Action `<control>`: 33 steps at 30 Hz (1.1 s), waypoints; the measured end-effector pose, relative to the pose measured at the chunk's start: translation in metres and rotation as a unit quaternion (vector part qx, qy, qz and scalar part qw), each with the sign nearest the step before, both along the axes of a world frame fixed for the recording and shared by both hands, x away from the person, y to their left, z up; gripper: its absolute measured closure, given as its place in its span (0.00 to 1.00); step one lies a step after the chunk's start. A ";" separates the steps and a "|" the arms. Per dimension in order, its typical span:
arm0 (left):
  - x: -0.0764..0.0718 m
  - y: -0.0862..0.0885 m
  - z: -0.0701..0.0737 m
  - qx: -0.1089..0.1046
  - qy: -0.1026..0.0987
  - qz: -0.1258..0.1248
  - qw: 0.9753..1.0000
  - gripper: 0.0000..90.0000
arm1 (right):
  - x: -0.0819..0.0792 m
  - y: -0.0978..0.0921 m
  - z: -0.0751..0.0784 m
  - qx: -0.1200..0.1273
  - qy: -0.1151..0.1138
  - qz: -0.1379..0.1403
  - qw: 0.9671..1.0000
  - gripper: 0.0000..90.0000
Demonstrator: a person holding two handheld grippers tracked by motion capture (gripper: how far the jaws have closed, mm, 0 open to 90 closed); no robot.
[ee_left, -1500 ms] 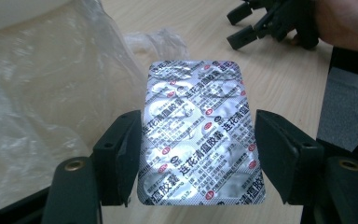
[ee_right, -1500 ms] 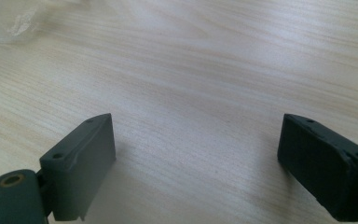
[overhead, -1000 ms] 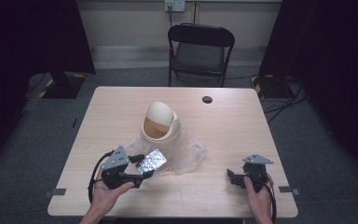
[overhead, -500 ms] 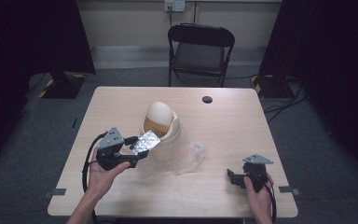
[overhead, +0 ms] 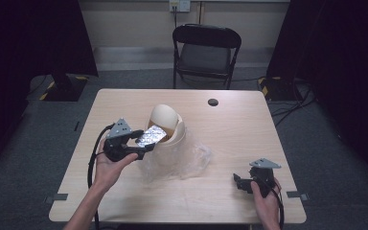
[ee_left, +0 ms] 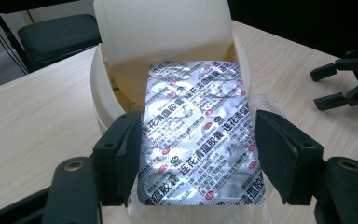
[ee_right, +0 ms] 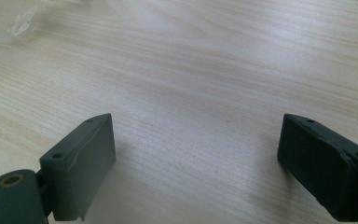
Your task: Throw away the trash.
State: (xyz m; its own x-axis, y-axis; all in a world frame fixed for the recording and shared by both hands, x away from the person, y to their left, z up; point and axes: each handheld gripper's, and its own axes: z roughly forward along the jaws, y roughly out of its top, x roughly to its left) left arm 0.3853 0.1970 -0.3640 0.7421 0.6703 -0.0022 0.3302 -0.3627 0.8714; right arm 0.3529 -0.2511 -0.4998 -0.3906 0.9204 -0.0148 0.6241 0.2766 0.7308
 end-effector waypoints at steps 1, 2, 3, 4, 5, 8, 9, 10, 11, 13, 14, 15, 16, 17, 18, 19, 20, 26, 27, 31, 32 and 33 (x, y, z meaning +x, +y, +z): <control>0.001 -0.002 0.001 0.002 -0.001 0.000 1.000 0.38 | 0.000 0.000 0.000 0.000 0.000 0.000 1.000 0.11; 0.003 -0.003 0.002 0.008 -0.002 0.000 1.000 0.38 | 0.000 0.000 0.000 0.000 0.000 0.000 1.000 0.11; 0.004 -0.005 0.003 0.012 -0.003 -0.001 1.000 0.38 | 0.000 0.000 0.000 0.000 0.000 0.000 1.000 0.11; 0.005 -0.006 0.003 0.011 -0.005 -0.002 1.000 0.38 | 0.000 0.000 0.000 0.000 0.000 0.000 1.000 0.11; 0.006 -0.007 0.004 0.014 -0.003 -0.002 1.000 0.38 | 0.000 0.000 0.000 0.000 0.000 0.000 1.000 0.11; 0.010 -0.009 0.005 0.005 -0.002 -0.003 1.000 0.38 | 0.000 0.000 0.000 0.000 0.000 0.000 1.000 0.11; 0.011 -0.011 0.004 0.006 -0.001 -0.005 1.000 0.38 | 0.000 0.000 0.000 0.000 0.000 0.000 1.000 0.11; 0.012 -0.012 0.004 0.007 0.000 -0.004 1.000 0.38 | 0.000 0.000 0.000 0.000 0.000 0.000 1.000 0.11; 0.014 -0.013 0.003 0.008 0.000 -0.006 1.000 0.38 | 0.000 0.000 0.000 0.000 0.000 0.000 1.000 0.11; 0.016 -0.014 0.002 0.006 0.004 -0.005 1.000 0.39 | 0.000 0.000 0.000 0.000 0.000 0.000 1.000 0.11; 0.017 -0.014 0.002 0.005 0.005 -0.005 1.000 0.39 | 0.000 0.000 0.000 0.000 0.000 0.000 1.000 0.11; 0.018 -0.015 0.002 0.000 0.006 -0.004 1.000 0.39 | 0.000 0.000 0.000 0.000 0.000 0.000 1.000 0.11; 0.020 -0.015 0.002 0.004 0.005 -0.003 1.000 0.39 | 0.000 0.000 0.000 0.000 0.000 0.000 1.000 0.11; 0.021 -0.016 0.002 -0.002 0.007 -0.002 1.000 0.39 | 0.000 0.000 0.000 0.000 0.000 0.000 1.000 0.11; 0.023 -0.016 0.001 -0.001 0.008 -0.002 1.000 0.39 | 0.000 0.000 0.000 0.000 0.000 0.000 1.000 0.11; 0.024 -0.017 0.001 0.001 0.009 -0.002 1.000 0.39 | 0.000 0.000 0.000 0.000 0.000 0.000 1.000 0.11; 0.025 -0.018 0.001 0.002 0.009 -0.001 1.000 0.39 | 0.000 0.000 0.000 0.000 0.000 0.000 1.000 0.11; 0.033 -0.021 -0.003 -0.003 0.019 -0.003 1.000 0.39 | 0.000 0.000 0.000 0.001 0.000 0.000 1.000 0.11; 0.034 -0.022 -0.004 0.001 0.022 -0.004 1.000 0.39 | 0.000 0.000 0.000 0.001 0.000 0.000 1.000 0.11; 0.038 -0.024 -0.006 -0.006 0.025 -0.005 1.000 0.46 | 0.000 0.000 0.000 0.000 0.000 0.000 1.000 0.11; 0.039 -0.025 -0.007 -0.008 0.028 -0.006 1.000 0.45 | 0.000 0.000 0.000 0.001 0.000 0.000 1.000 0.11; 0.040 -0.026 -0.008 -0.006 0.030 -0.004 1.000 0.44 | 0.000 0.000 0.000 0.001 0.001 0.000 1.000 0.11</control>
State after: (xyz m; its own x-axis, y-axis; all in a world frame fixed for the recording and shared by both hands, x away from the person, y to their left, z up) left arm 0.4253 0.1715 -0.3717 0.7463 0.6634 -0.0550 0.3787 -0.3551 0.8547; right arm 0.3531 -0.2511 -0.4998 -0.3906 0.9205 -0.0128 0.6250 0.2754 0.7304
